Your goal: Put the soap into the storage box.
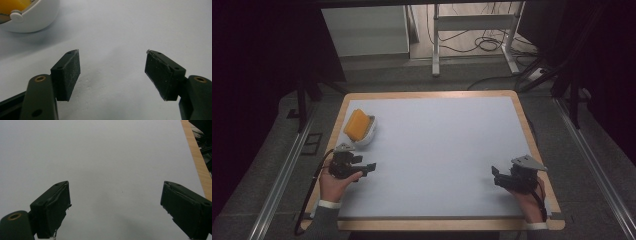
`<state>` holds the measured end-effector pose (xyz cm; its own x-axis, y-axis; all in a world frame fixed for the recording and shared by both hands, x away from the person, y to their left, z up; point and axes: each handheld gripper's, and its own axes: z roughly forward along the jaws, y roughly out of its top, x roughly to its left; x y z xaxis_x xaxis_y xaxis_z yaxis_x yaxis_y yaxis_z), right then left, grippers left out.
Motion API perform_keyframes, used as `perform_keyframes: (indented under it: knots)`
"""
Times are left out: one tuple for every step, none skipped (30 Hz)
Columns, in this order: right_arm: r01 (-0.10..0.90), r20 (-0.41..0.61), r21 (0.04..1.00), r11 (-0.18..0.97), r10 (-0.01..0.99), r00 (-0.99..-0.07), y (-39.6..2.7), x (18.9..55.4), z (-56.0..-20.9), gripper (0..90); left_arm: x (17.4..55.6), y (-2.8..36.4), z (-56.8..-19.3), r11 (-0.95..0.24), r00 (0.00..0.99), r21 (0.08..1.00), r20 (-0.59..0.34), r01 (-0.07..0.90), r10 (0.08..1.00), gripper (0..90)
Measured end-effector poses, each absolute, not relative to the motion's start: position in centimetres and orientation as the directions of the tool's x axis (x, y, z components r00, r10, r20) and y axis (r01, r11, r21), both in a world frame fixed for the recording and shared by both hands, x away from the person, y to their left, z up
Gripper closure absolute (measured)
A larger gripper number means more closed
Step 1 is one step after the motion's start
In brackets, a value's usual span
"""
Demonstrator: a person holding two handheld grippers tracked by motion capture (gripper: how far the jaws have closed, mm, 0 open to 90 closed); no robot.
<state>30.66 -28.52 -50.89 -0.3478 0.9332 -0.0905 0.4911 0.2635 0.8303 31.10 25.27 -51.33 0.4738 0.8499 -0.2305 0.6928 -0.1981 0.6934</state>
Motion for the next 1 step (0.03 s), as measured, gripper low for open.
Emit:
perform_keyframes:
  knots:
    - [0.490,-0.091,0.830,0.265,0.932,-0.351,-28.49,30.66,-50.89,8.9,31.09,25.28,-51.33,-0.198,0.473,0.694,-0.228,0.692,0.851,28.2]
